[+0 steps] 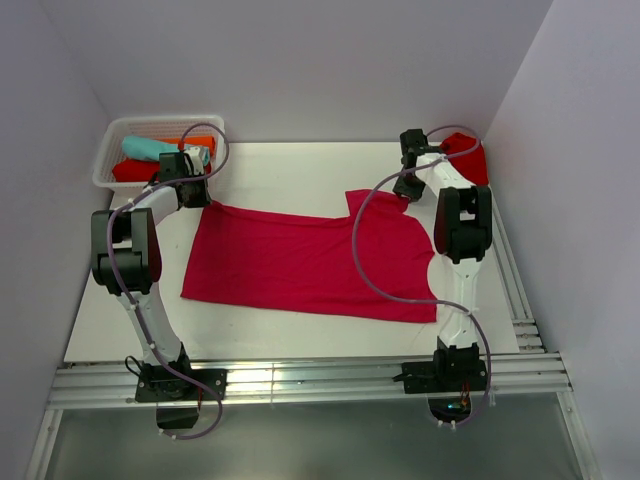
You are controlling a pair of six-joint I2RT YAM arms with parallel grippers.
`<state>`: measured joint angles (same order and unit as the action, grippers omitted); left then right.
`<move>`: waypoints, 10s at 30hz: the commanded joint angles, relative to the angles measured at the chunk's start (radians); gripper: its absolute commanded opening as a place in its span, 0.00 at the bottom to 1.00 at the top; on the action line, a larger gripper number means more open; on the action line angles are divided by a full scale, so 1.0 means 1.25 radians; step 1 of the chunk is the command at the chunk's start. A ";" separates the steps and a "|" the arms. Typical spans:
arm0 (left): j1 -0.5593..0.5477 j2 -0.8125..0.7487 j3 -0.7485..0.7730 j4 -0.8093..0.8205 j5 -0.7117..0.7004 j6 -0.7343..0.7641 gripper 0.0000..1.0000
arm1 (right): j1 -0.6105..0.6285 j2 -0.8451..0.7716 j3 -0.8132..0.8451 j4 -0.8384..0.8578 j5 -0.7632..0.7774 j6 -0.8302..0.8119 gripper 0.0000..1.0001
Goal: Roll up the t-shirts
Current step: Fold the tshirt
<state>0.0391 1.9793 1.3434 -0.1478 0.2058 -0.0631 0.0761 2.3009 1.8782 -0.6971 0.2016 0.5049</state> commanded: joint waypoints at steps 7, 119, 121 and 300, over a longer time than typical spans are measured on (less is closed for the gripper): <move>-0.007 0.002 0.035 -0.002 0.021 0.015 0.00 | 0.004 0.031 0.060 -0.049 -0.004 0.000 0.25; 0.163 -0.176 -0.065 -0.421 0.272 0.350 0.00 | 0.019 -1.228 -1.015 0.007 0.035 0.224 0.00; 0.163 -0.175 -0.068 -0.427 0.277 0.351 0.00 | 0.020 -1.232 -1.020 0.010 0.020 0.230 0.00; -0.211 -0.229 -0.084 -0.506 0.233 0.601 0.57 | 0.473 -0.939 -1.020 0.154 0.061 0.399 0.19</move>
<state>-0.1768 1.7306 1.2499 -0.7845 0.4992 0.6109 0.6617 1.1210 0.6167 -0.5228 0.2615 0.9886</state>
